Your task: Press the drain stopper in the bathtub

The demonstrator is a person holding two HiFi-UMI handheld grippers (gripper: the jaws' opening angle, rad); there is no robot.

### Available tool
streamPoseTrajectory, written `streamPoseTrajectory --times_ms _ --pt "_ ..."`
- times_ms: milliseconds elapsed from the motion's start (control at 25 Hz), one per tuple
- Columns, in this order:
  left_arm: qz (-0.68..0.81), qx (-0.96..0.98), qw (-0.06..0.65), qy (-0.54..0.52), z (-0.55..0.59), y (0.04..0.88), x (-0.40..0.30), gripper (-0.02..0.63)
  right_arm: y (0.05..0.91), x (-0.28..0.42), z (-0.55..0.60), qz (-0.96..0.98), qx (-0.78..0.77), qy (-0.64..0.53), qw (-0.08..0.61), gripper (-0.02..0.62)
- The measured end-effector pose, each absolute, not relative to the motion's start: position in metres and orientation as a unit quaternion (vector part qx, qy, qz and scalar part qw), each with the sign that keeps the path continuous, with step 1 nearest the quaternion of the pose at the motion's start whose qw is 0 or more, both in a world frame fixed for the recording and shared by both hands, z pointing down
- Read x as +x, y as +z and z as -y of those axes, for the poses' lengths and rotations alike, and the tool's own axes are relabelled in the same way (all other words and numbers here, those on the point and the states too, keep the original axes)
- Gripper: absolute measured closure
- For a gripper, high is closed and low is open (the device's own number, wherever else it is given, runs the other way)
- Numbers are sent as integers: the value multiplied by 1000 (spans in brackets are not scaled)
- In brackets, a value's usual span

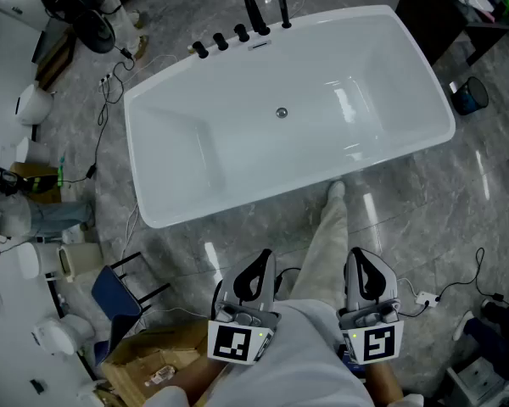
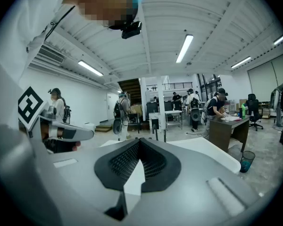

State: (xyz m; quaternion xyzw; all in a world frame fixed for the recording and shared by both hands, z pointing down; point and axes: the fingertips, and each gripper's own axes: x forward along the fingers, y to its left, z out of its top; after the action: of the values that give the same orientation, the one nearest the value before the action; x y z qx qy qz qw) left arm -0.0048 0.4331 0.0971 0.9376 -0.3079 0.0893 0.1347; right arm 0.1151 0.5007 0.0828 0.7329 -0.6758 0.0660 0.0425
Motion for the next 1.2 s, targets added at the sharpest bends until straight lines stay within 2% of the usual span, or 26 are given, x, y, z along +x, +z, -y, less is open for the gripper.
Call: streamPoseTrajectory --times_ms 160,280,400,640,840,1200 --pt "282 949 105 98 -545 31 -139 603 33 -34 -587 682 726 84 17 592" --pt "266 951 116 104 -613 10 -195 603 5 -85 -641 675 730 103 2 592" --pt "249 952 118 136 -656 23 -232 601 5 -123 -678 669 732 125 -14 592" --pt "225 956 113 151 -708 33 -209 601 20 -131 -737 665 734 140 -23 600" --pt "236 955 109 146 -730 24 -191 601 -2 -112 -768 651 752 88 -47 592" --pt "272 949 88 130 -710 15 -174 601 8 -100 -736 680 727 87 -29 592"
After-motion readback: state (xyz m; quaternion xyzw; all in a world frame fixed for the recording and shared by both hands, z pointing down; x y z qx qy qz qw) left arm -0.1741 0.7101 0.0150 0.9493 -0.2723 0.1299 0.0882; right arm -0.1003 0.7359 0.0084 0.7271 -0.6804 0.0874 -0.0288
